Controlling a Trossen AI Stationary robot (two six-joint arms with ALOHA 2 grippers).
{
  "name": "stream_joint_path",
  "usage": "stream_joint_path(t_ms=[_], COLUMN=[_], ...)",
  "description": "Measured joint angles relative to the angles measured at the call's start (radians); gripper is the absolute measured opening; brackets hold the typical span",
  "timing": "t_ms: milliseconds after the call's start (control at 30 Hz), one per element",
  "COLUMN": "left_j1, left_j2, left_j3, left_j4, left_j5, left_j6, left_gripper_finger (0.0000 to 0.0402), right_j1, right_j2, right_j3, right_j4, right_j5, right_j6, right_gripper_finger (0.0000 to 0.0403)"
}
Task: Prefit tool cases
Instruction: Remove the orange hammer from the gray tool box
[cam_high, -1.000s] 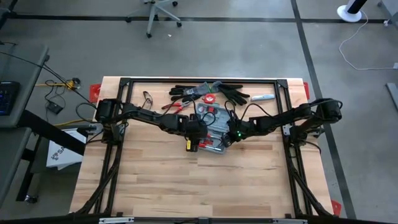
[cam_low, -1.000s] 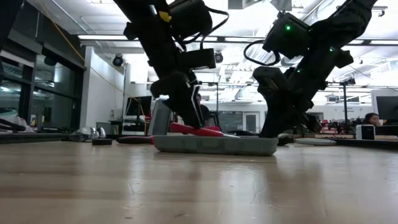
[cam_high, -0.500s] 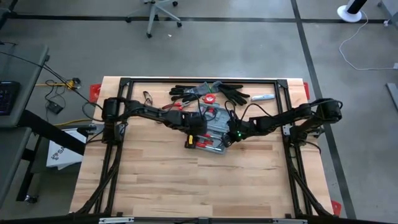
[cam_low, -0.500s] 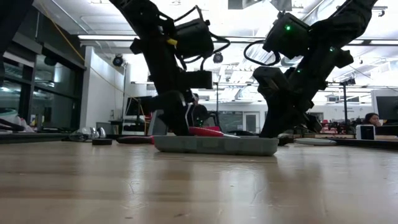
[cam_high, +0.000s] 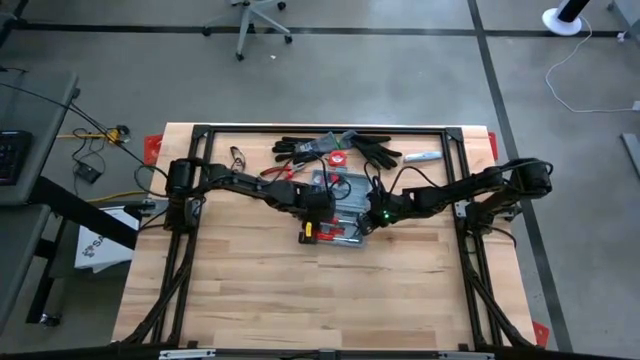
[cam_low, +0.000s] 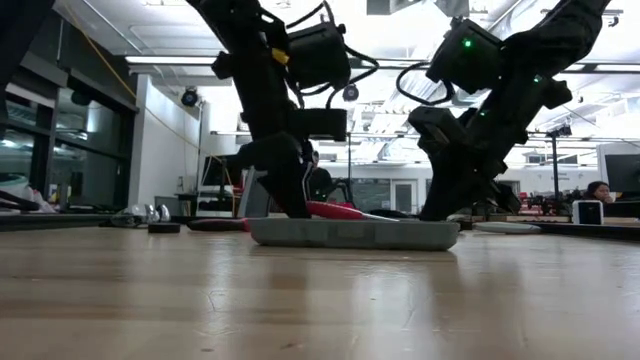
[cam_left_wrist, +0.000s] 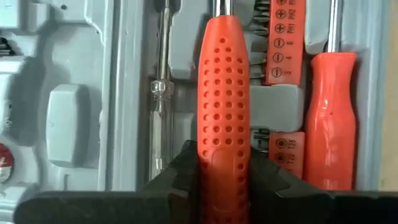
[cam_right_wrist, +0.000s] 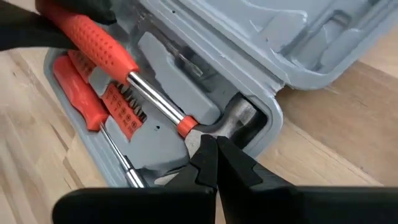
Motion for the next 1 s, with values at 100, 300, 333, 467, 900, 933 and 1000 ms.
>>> stream_joint_path(t_ms=[100,300,333,467,900,933,1000], left_j1=[0.0,0.0,0.001,0.0,-0.067,-0.073,-0.081], left_j2=[-0.036,-0.144,-0.166,-0.259,-0.608,-0.627,-0.654], left_j3=[0.012,0.012,0.013,0.017,-0.346,-0.384,-0.446], left_j4=[-0.025,-0.089,-0.116,-0.352,-0.568,-0.563,-0.577], left_j5=[-0.003,-0.055,-0.063,-0.11,-0.056,-0.041,0.001], left_j6=[-0.042,-0.1,-0.117,-0.192,-0.569,-0.611,-0.678], left_gripper_finger=[0.0066,0.0066,0.0066,0.0066,0.0066,0.0066,0.0066], right_j1=[0.0,0.0,0.0,0.001,0.022,0.022,0.023], right_j2=[-0.058,-0.154,-0.166,-0.198,-0.205,-0.205,-0.205], right_j3=[-0.003,-0.001,-0.001,0.0,0.002,0.002,0.003], right_j4=[-0.028,-0.059,-0.062,-0.066,-0.071,-0.072,-0.072], right_j5=[0.037,0.112,0.112,0.117,0.13,0.13,0.13], right_j6=[0.0,0.0,0.0,0.0,0.0,0.0,0.0], right_gripper_finger=[0.0,0.0,0.0,0.0,0.0,0.0,0.0])
